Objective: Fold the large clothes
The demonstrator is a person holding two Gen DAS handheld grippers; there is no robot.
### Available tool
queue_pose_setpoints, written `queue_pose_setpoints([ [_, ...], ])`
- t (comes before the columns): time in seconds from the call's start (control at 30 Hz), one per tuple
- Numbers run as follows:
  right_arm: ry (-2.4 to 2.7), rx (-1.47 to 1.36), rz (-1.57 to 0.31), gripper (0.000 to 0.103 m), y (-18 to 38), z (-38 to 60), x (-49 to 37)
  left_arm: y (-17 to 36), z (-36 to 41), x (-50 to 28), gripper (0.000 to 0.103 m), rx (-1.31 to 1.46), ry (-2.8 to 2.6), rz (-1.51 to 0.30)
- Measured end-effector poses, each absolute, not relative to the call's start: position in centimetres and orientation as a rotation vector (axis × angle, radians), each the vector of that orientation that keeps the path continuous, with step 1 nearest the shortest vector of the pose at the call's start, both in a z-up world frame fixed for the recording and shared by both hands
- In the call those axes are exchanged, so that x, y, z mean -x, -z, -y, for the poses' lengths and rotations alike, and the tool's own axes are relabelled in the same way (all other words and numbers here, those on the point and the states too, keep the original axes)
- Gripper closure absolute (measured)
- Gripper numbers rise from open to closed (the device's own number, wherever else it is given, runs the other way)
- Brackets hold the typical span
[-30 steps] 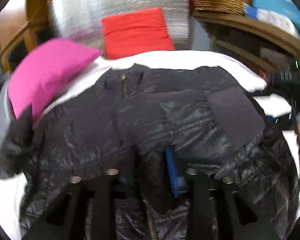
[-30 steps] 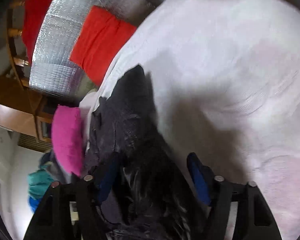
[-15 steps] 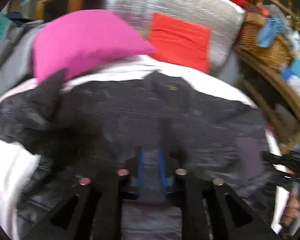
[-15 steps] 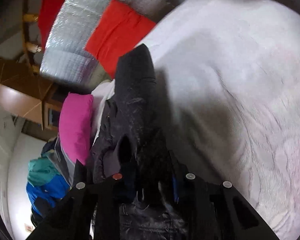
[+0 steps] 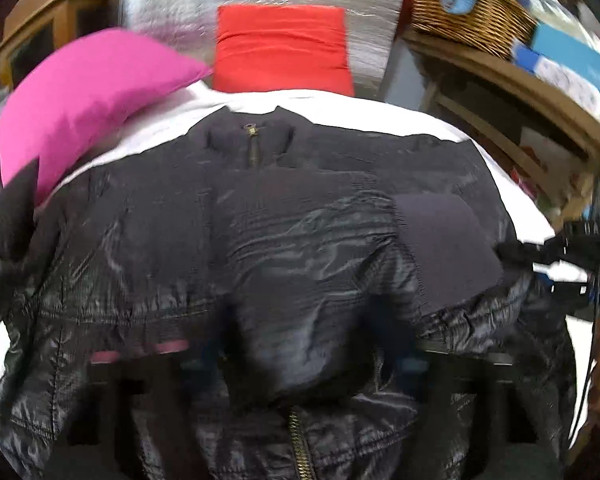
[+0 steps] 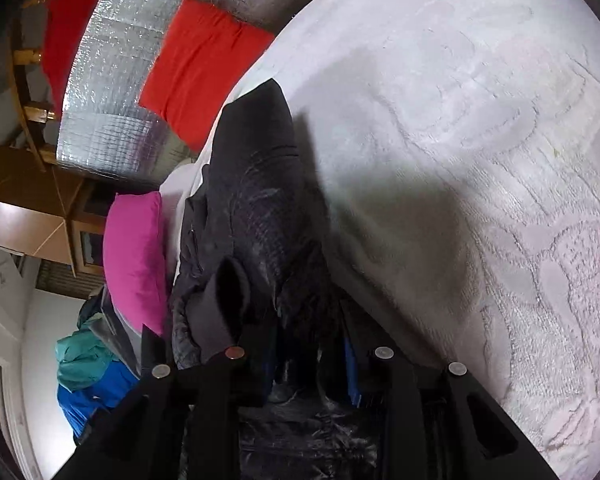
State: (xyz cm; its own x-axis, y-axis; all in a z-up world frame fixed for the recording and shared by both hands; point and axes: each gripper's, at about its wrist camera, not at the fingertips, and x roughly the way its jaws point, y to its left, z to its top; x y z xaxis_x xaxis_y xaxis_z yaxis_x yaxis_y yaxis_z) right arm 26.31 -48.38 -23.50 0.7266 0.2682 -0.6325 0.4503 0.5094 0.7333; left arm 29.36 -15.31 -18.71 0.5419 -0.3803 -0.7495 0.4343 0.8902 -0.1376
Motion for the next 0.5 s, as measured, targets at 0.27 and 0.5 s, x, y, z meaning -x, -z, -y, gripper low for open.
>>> queue_pose_setpoints([
  [0.27,0.147,-1.067,-0.793,0.072,23.9,48.3,-26.5,17.5,10.5,-32.3,0.087,0.214,0.538,-0.866],
  [0.5,0.155,-1.07,-0.803,0.07,24.4,48.1,-26.5,21.5,3.2,-35.1,0.086,0.578,0.474,-1.102],
])
